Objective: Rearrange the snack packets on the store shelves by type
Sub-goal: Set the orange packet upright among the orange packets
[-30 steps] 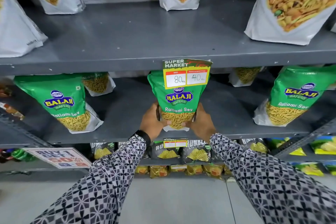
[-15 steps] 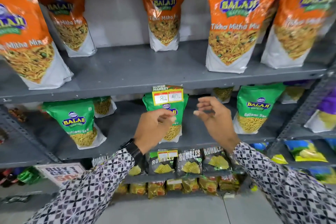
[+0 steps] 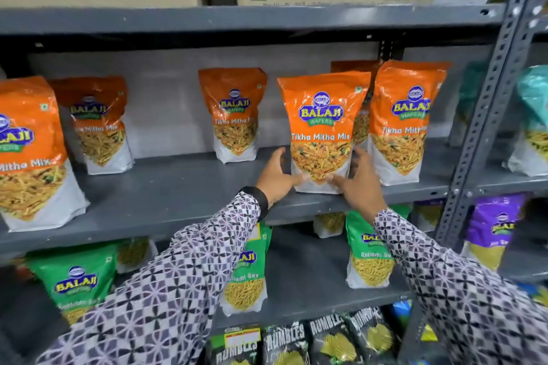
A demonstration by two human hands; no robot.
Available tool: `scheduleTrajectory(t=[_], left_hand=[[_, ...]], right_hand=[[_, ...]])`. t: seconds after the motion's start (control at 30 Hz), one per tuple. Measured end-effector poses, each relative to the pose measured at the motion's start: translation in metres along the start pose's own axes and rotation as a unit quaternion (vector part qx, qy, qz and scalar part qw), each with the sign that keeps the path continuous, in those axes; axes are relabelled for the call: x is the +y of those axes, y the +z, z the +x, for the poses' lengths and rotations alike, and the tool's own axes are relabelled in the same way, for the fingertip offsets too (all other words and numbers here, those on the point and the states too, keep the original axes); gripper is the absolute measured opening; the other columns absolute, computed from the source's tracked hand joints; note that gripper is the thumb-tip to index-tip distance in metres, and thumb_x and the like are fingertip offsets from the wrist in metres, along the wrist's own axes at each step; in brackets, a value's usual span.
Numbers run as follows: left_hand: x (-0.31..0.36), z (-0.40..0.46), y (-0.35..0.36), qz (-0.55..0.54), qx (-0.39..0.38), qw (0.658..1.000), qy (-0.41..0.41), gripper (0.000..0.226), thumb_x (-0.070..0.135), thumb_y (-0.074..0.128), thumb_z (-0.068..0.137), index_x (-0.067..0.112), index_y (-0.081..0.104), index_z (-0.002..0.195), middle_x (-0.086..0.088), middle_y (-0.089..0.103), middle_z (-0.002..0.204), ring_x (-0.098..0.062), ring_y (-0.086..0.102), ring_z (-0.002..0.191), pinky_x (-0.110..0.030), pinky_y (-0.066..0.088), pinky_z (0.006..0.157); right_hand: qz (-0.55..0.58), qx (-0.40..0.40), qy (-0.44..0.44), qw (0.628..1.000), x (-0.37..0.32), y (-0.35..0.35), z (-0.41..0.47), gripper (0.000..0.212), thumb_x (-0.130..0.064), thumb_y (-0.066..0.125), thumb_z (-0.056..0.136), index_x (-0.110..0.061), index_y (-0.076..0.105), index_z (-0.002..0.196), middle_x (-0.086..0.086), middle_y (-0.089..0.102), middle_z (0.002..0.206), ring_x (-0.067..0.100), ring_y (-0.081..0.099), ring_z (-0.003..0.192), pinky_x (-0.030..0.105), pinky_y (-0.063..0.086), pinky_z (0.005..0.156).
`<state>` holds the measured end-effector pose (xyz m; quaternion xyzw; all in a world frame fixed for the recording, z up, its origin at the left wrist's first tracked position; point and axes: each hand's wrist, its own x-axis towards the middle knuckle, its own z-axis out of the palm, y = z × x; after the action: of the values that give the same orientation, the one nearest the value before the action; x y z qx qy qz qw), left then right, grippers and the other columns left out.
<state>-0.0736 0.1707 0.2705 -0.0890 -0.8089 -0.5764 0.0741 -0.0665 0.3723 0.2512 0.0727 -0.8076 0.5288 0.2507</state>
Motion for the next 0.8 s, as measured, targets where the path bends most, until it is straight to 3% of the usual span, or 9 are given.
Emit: scheduleTrajectory(t=[0.07, 0.2, 0.33, 0.47, 0.6, 0.8], left_hand=[[-0.002, 0.010, 0.007, -0.006, -0.015, 1.000, 0.001, 0.086, 0.013, 0.086, 0.081, 0.017, 0.038, 0.152, -0.002, 0.052, 0.148, -0.021, 0.049, 0.139, -0.041, 0.042, 0.115], [-0.005, 0.017, 0.014, 0.013, -0.007, 1.000, 0.007, 0.068, 0.009, 0.085, 0.080, 0.017, 0.051, 0.138, -0.004, 0.063, 0.131, -0.022, 0.060, 0.125, -0.030, 0.046, 0.102], [-0.011, 0.013, -0.002, 0.041, 0.036, 0.998, 0.026, 0.063, 0.015, 0.086, 0.079, 0.016, 0.054, 0.134, -0.008, 0.066, 0.132, -0.028, 0.062, 0.122, -0.045, 0.050, 0.108], [-0.016, -0.003, -0.035, 0.041, 0.041, 0.998, 0.019, 0.065, 0.013, 0.083, 0.083, 0.017, 0.052, 0.139, -0.002, 0.064, 0.127, -0.021, 0.061, 0.120, -0.042, 0.049, 0.109], [-0.026, -0.019, -0.075, 0.024, 0.065, 0.998, 0.006, 0.068, 0.008, 0.084, 0.082, 0.017, 0.052, 0.141, -0.008, 0.066, 0.134, -0.025, 0.061, 0.126, -0.043, 0.048, 0.111], [-0.038, -0.043, -0.123, 0.034, 0.101, 0.994, 0.000, 0.056, 0.006, 0.082, 0.083, 0.021, 0.056, 0.130, 0.000, 0.066, 0.118, -0.021, 0.062, 0.113, -0.034, 0.049, 0.097]], right_hand=[[0.004, -0.029, 0.011, 1.000, 0.006, 0.001, 0.008, 0.085, -0.019, 0.088, 0.075, -0.023, 0.040, 0.146, 0.000, 0.062, 0.138, 0.019, 0.060, 0.127, 0.045, 0.048, 0.109], [0.013, -0.042, 0.021, 0.999, 0.002, 0.004, 0.013, 0.087, -0.011, 0.087, 0.077, -0.015, 0.038, 0.148, -0.001, 0.061, 0.134, 0.016, 0.057, 0.124, 0.032, 0.045, 0.104], [0.006, -0.062, 0.027, 0.998, 0.000, 0.014, 0.015, 0.083, -0.019, 0.090, 0.075, -0.018, 0.042, 0.143, 0.004, 0.067, 0.131, 0.024, 0.063, 0.122, 0.046, 0.051, 0.105], [0.021, -0.085, 0.022, 0.996, -0.015, 0.038, 0.009, 0.085, -0.018, 0.089, 0.076, -0.016, 0.041, 0.146, 0.007, 0.065, 0.135, 0.022, 0.061, 0.121, 0.036, 0.050, 0.101], [0.045, -0.113, 0.015, 0.992, -0.035, 0.073, -0.001, 0.086, -0.016, 0.089, 0.075, -0.014, 0.041, 0.146, 0.006, 0.063, 0.135, 0.017, 0.059, 0.117, 0.029, 0.047, 0.097], [0.059, -0.141, -0.005, 0.988, -0.060, 0.116, -0.017, 0.084, -0.014, 0.088, 0.077, -0.013, 0.040, 0.146, 0.009, 0.063, 0.138, 0.026, 0.061, 0.126, 0.031, 0.048, 0.100]])
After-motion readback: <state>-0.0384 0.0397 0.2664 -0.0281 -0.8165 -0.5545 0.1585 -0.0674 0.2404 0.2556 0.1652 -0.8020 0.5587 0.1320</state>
